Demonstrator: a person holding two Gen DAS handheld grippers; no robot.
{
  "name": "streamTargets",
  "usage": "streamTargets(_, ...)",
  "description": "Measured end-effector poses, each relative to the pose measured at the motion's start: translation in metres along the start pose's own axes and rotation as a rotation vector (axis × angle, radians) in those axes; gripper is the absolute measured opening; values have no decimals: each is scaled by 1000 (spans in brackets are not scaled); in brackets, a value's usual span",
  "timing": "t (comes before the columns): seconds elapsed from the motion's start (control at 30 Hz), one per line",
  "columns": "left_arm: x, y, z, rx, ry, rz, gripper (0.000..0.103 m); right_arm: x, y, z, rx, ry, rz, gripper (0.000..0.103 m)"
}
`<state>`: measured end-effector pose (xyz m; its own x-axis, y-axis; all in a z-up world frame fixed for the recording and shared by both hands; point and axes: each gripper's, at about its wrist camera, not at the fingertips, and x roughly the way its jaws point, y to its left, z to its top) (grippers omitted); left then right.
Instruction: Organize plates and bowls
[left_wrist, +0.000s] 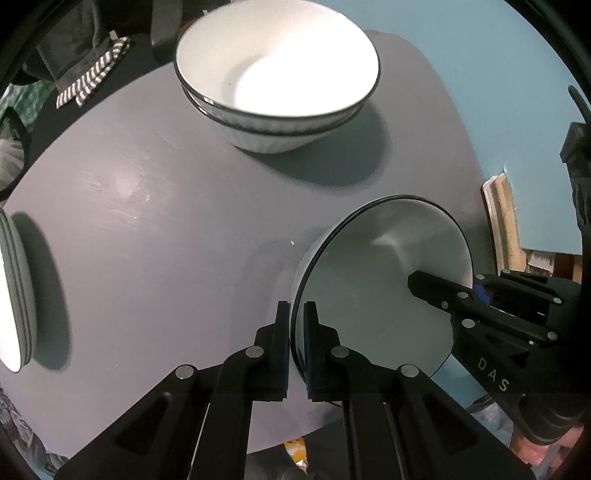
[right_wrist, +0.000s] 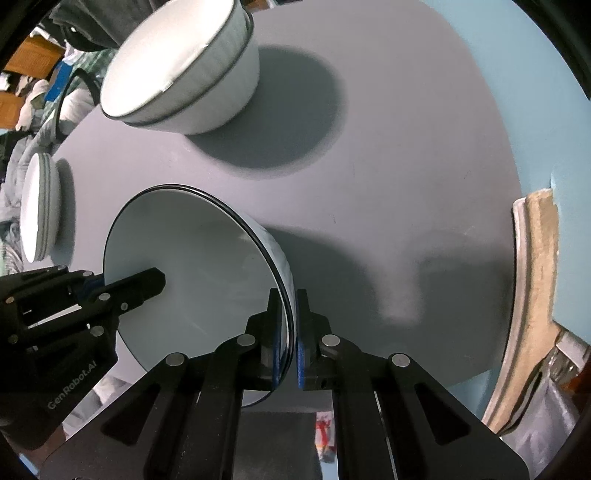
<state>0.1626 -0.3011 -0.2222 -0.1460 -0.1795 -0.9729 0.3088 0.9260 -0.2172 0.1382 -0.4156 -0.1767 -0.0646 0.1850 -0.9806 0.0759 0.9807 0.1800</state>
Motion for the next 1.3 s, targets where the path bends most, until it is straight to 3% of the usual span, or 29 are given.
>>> streamTargets(0.4,-35,6,4,-4,-65,6,6,-33,2,6,-29,-49,-10,5)
streamTargets(0.77,-71,17,36,-10,-138,28,6,-39,24,20,-84,-100,-23,6)
streamTargets(1.3,-73,40,99,-67,-137,52,6,-39,36,92,-113,-53,-5,5)
